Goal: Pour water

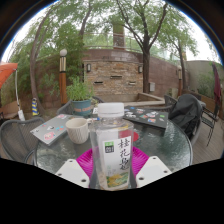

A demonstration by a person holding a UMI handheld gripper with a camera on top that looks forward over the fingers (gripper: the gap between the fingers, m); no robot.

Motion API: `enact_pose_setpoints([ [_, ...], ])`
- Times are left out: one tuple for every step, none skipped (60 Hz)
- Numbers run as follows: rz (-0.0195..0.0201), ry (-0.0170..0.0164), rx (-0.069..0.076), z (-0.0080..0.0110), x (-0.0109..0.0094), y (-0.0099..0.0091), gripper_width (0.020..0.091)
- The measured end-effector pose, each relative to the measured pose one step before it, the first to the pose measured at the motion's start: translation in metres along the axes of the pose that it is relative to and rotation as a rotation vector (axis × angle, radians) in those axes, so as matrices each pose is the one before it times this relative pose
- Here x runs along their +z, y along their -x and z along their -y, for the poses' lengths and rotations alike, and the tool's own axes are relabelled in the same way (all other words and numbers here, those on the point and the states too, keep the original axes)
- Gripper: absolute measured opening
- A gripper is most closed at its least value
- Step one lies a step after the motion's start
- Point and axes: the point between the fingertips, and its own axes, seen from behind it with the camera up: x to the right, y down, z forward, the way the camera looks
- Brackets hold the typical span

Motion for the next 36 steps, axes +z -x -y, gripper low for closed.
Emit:
enact_pose_setpoints([
  [-0.00601, 0.01629, -0.0252, 0.00272, 0.00244, -0.00277, 0.0470],
  [-0.00511, 0.00530, -0.0253, 0.00502, 0.00221, -0.00615, 0.0469],
  [-0.02568, -0.00615, -0.0362, 0.00310, 0.00182, 0.00200, 0.0471],
  [-0.02586, -0.00263, -0.0330, 0.00660, 0.00298, -0.00491, 0.0472],
  [-0.02932, 0.00065, -0.0366, 0.00678, 0.00311, -0.00672, 0.0471],
  [-0.03048, 0.00257, -0.0434, 0.00632, 0.00260, -0.00601, 0.0471],
  [-0.02508, 0.00122, -0.0510, 0.00755, 0.00357, -0.00502, 0.0471],
  [-0.01826, -0.00175, -0.0572, 0.00803, 0.00338, -0.00325, 0.0471],
  [0.00257, -0.00188, -0.0572, 0.01215, 0.00541, -0.01443, 0.0472],
  [-0.01495, -0.01334, -0.0680, 0.00298, 0.00669, 0.00762, 0.0471],
  [-0.00823, -0.00752, -0.0703, 0.00883, 0.00427, 0.00037, 0.0472],
  [-0.01433, -0.01067, -0.0689, 0.00939, 0.00505, -0.00058, 0.0472],
  [-0.01431, -0.00928, -0.0698, 0.00875, 0.00508, -0.00070, 0.0471],
  [-0.01203, -0.00602, -0.0759, 0.00821, 0.00545, 0.00040, 0.0471],
  [0.00484, -0.00120, -0.0845, 0.01259, -0.00017, -0.01143, 0.0471],
  [-0.01036, -0.01636, -0.0689, -0.00046, 0.01409, 0.00553, 0.0470],
  [-0.00970, -0.01118, -0.0852, 0.00680, 0.00540, 0.00050, 0.0471],
  [-0.01364, -0.01153, -0.0878, 0.00680, 0.00578, 0.00033, 0.0470],
  [-0.02723, -0.00714, -0.0994, 0.01078, 0.00120, -0.00141, 0.0470],
  [-0.00347, -0.01243, -0.0921, 0.00674, 0.00753, -0.00326, 0.0469],
  [0.00521, -0.01163, -0.0751, -0.00317, 0.01158, -0.00525, 0.0471],
  [-0.01150, -0.00173, -0.0908, 0.00288, 0.00479, -0.00011, 0.0470],
  [-0.01054, -0.00585, -0.0830, 0.00476, 0.00389, 0.00079, 0.0470],
  [-0.00550, -0.01102, -0.0746, 0.00531, 0.00374, 0.00147, 0.0469],
  [-0.00531, -0.01086, -0.0675, 0.00452, 0.00356, 0.00158, 0.0469],
  [-0.01070, 0.00961, -0.0926, 0.00383, 0.00212, -0.00499, 0.0470],
  [0.00134, -0.01606, -0.0412, 0.00218, 0.00668, 0.00187, 0.0470],
  [-0.00360, -0.00739, -0.0565, 0.00350, 0.00314, -0.00056, 0.0470],
  [-0.00051, -0.00816, -0.0548, 0.00356, 0.00285, 0.00057, 0.0469],
  [-0.00503, 0.00526, -0.0719, -0.00029, -0.00371, -0.00394, 0.0470],
  [0.00637, -0.01476, -0.0348, 0.00367, 0.00952, 0.00383, 0.0468],
  [-0.00356, -0.00033, -0.0467, 0.00005, 0.00217, -0.00133, 0.0468],
  [-0.00659, 0.00221, -0.0421, -0.00051, 0.00214, -0.00206, 0.0466],
  [-0.00730, 0.00486, -0.0391, -0.00104, 0.00205, -0.00208, 0.0469],
  [0.00192, -0.00798, -0.0380, -0.00201, 0.00314, -0.00174, 0.0469],
  [-0.00567, 0.00147, -0.0323, -0.00041, 0.00119, -0.00194, 0.0468],
])
